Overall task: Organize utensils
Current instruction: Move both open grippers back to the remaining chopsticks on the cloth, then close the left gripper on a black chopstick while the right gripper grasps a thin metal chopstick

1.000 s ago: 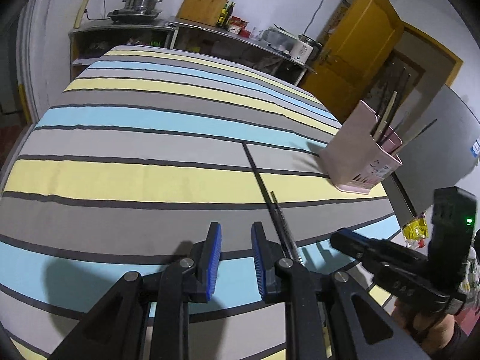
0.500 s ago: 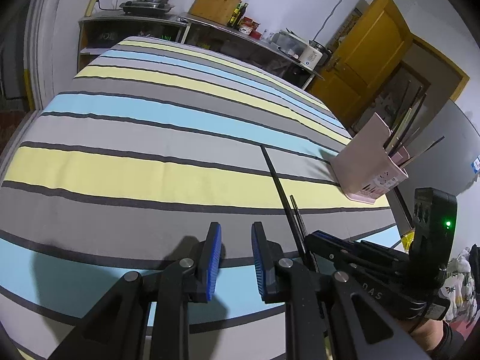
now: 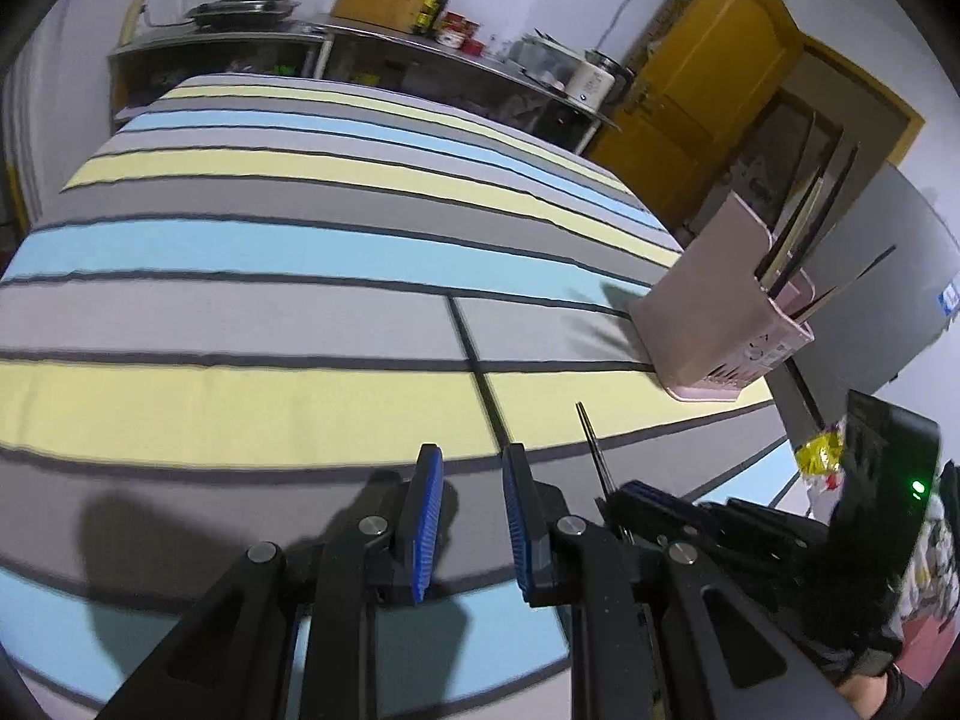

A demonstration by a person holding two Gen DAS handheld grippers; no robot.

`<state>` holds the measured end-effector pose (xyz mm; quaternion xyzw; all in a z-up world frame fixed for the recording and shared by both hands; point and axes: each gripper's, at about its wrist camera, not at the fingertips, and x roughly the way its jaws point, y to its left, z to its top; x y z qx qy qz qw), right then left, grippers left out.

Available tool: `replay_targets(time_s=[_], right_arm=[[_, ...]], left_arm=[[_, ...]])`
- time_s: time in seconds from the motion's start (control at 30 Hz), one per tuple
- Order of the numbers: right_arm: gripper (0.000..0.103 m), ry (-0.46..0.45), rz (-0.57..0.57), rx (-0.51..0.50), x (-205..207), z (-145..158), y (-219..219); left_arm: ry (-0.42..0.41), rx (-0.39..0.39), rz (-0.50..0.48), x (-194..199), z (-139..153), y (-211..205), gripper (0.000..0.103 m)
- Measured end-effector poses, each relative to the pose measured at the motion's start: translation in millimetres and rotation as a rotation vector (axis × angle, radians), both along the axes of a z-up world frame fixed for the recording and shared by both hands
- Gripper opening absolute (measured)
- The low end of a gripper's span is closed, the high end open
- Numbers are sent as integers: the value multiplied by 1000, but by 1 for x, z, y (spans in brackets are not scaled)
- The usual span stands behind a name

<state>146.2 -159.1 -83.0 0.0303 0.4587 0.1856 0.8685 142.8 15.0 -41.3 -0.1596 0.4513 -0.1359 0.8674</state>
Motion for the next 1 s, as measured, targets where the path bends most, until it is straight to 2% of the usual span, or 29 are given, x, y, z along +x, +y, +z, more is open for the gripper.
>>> replay_targets(time_s=[0.3, 0.5, 0.57, 0.6, 0.73, 1.0], right_arm=[[7, 4, -23, 34, -2, -1, -16], [7, 3, -26, 48, -3, -2, -17], [7, 3, -28, 49, -3, -1, -19], [7, 3, -29, 49, -3, -1, -20], [7, 6, -33, 54, -2, -1, -20], [7, 25, -21, 24, 8, 2, -14]], left_arm=[[45, 79, 9, 34, -20, -26, 20], [-1, 194, -8, 41, -20, -43, 20], [-13, 256, -22, 40, -21, -48, 10], [-17, 265, -30, 39, -21, -48, 10], [-11, 217, -50, 24, -22, -34, 8], [7, 178, -56, -6, -22, -17, 7]])
